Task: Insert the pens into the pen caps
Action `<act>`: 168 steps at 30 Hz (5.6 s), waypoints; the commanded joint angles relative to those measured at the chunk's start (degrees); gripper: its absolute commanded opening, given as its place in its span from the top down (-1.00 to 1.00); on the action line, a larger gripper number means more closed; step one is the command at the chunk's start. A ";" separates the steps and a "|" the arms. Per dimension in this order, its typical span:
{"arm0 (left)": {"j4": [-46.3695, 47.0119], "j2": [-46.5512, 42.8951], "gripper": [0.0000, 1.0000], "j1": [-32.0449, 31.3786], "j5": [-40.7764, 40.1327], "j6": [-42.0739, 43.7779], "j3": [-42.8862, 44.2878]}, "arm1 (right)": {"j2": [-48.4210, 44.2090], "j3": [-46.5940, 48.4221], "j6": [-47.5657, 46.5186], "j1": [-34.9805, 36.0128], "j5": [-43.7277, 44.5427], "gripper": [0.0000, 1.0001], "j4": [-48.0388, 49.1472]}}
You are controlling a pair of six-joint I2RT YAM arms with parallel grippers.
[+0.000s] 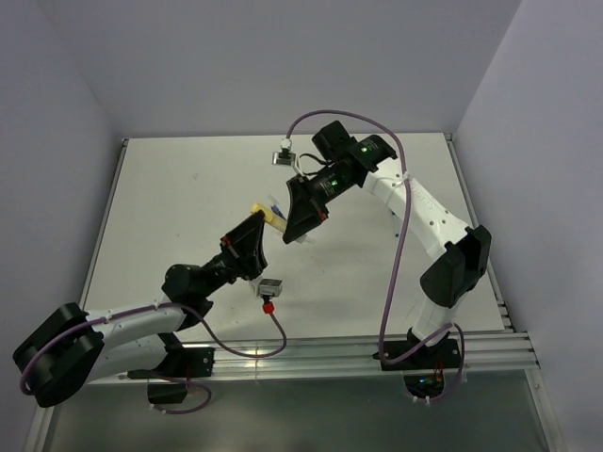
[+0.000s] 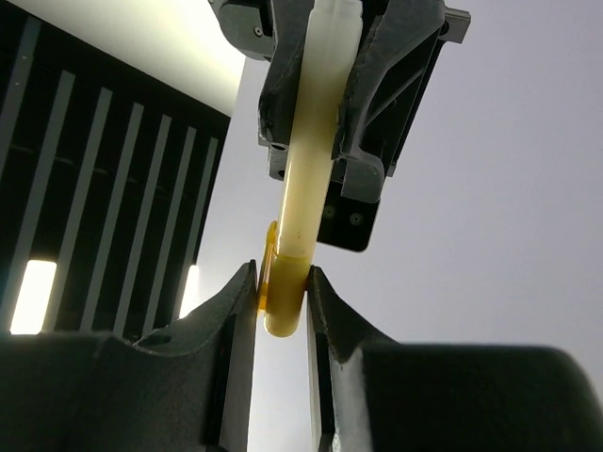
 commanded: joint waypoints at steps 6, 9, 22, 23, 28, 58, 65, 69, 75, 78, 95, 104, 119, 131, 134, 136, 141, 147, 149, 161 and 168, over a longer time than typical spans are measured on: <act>-14.30 -4.11 0.04 -2.97 6.50 -0.39 2.16 | -0.96 3.88 -1.50 -6.30 -0.41 1.00 10.15; -21.08 -8.59 -0.31 -2.79 6.50 -0.57 2.07 | -0.17 5.11 -0.89 -8.68 -1.82 1.00 10.15; -69.65 -13.10 -0.39 -2.00 -16.79 -66.66 32.08 | -4.37 1.02 14.94 -13.94 6.26 1.00 34.47; -74.14 -10.30 -0.25 -1.13 -15.23 -80.24 39.78 | -6.04 -2.93 18.93 -14.65 6.53 1.00 40.50; -79.46 -6.77 -0.23 12.48 1.21 -109.95 47.75 | -11.15 -16.85 28.98 -16.15 8.38 1.00 57.15; -41.05 12.66 -0.15 28.23 33.40 -175.65 49.00 | -15.46 -27.76 48.50 -7.19 4.60 1.00 80.11; -38.07 12.84 0.27 28.15 32.87 -177.84 48.03 | -15.20 -28.02 48.68 -7.01 4.77 1.00 80.20; -37.36 13.02 0.62 27.71 32.69 -179.07 47.33 | -14.84 -27.41 48.51 -7.01 5.91 1.00 80.02; -45.14 11.79 1.00 25.25 27.70 -178.91 43.65 | -14.58 -23.02 44.92 -7.01 14.78 1.00 75.92; -51.23 11.26 1.00 23.93 24.26 -178.11 43.11 | -13.88 -20.03 41.75 -6.84 20.76 1.00 70.29; -30.42 11.88 1.00 17.78 39.72 -185.32 33.53 | -10.01 -11.23 38.56 -10.35 -4.44 1.00 70.78; -40.24 12.40 0.99 16.10 35.16 -179.00 36.95 | -12.99 -16.76 41.65 -7.71 -1.03 1.00 73.60; -79.44 13.28 -0.76 35.79 19.17 -142.89 62.88 | -19.42 -34.87 8.62 -28.45 43.76 1.00 34.68; -83.59 13.45 -0.79 35.88 15.29 -140.31 62.01 | -1.23 -32.68 9.92 -30.04 69.54 1.00 30.98; -83.94 14.24 -0.79 35.88 15.29 -140.58 62.45 | 2.46 -31.71 10.71 -29.95 73.32 1.00 30.10; -83.85 14.42 -0.79 35.79 15.81 -140.67 62.53 | 4.14 -31.36 11.06 -29.95 75.43 1.00 30.01; -84.03 15.21 -0.80 35.88 15.99 -140.75 62.89 | 6.77 -30.75 12.12 -29.95 78.43 0.96 29.66; -84.12 15.48 -0.82 35.88 16.17 -140.76 62.71 | 10.11 -28.55 12.12 -29.78 79.48 0.86 29.57; -84.29 15.39 -0.82 35.88 16.25 -140.58 62.71 | 11.25 -28.02 12.12 -29.43 80.00 0.84 29.40; -84.21 15.65 -0.86 35.88 16.61 -140.58 63.15 | 12.75 -26.61 11.77 -27.32 81.77 0.62 27.81; -84.20 15.74 -0.88 35.88 16.96 -140.67 63.33 | 13.02 -26.27 12.12 -26.70 80.19 0.35 27.20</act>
